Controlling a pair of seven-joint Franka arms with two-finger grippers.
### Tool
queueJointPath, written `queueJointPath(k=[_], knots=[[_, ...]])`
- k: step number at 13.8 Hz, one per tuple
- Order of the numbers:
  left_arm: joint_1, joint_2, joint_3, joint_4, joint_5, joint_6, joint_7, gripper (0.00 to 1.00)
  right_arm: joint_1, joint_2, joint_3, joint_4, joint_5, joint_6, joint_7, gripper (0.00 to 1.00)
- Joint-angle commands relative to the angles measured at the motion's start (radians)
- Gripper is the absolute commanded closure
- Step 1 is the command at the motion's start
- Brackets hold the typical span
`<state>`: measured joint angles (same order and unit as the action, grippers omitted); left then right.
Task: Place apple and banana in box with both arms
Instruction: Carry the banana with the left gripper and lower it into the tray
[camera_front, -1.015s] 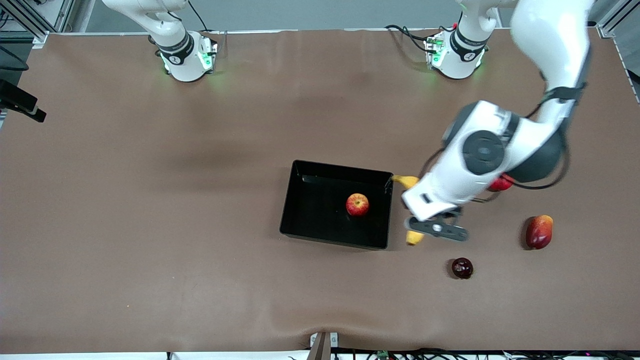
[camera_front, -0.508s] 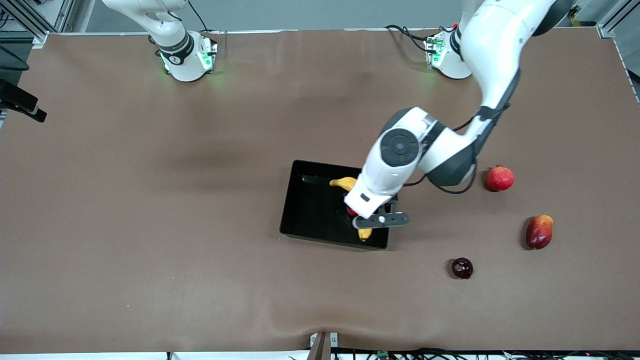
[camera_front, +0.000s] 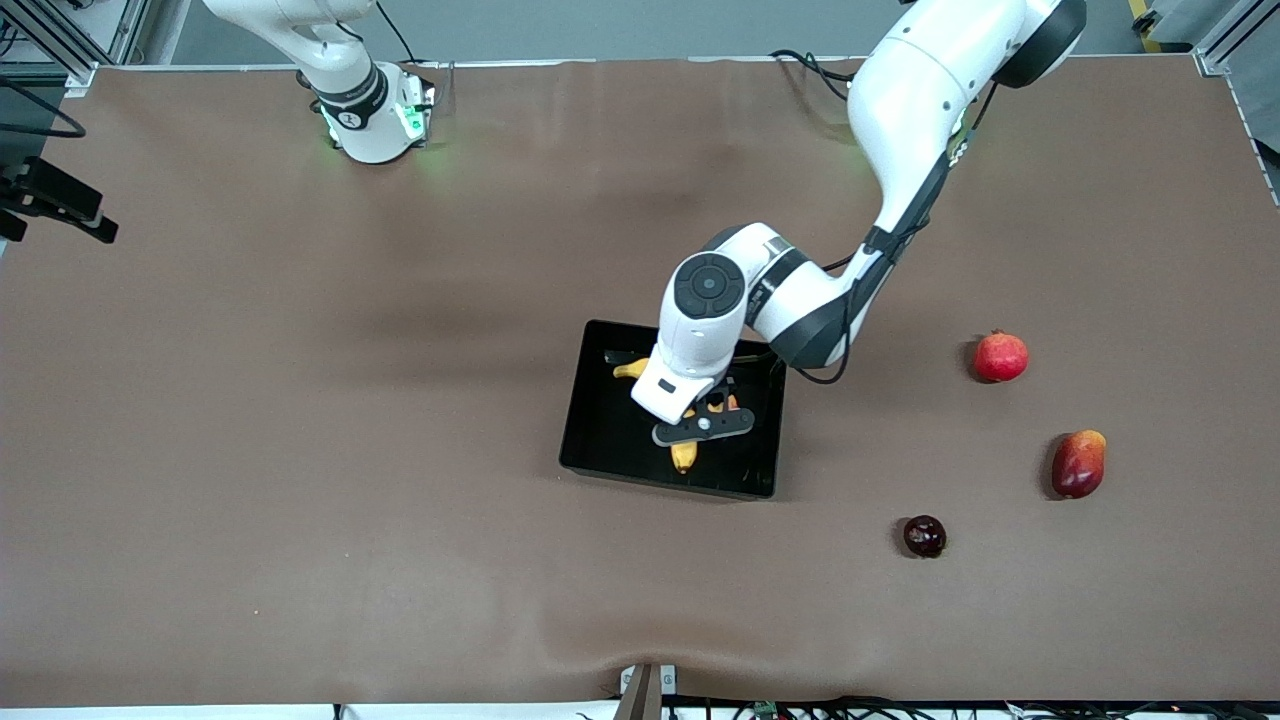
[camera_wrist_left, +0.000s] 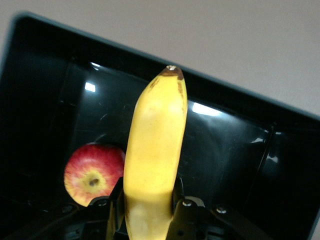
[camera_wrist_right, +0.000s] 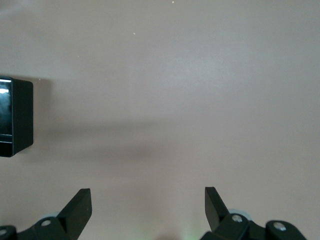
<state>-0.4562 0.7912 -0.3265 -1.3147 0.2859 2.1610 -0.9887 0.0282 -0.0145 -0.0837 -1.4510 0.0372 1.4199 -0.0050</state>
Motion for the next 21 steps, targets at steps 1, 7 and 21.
queueJointPath(k=[1, 7, 21], knots=[[-0.018, 0.032, 0.015, 0.031, -0.004, 0.019, -0.013, 1.0, 0.012, 0.004, -0.002, 0.011, 0.006, -0.015, 0.002, 0.0], [-0.053, 0.092, 0.018, 0.034, -0.002, 0.069, -0.005, 1.0, 0.004, 0.004, -0.004, 0.011, -0.007, -0.033, 0.002, 0.0], [-0.064, 0.143, 0.037, 0.029, 0.004, 0.145, 0.016, 0.0, 0.006, 0.004, -0.004, 0.011, -0.007, -0.033, 0.002, 0.0]])
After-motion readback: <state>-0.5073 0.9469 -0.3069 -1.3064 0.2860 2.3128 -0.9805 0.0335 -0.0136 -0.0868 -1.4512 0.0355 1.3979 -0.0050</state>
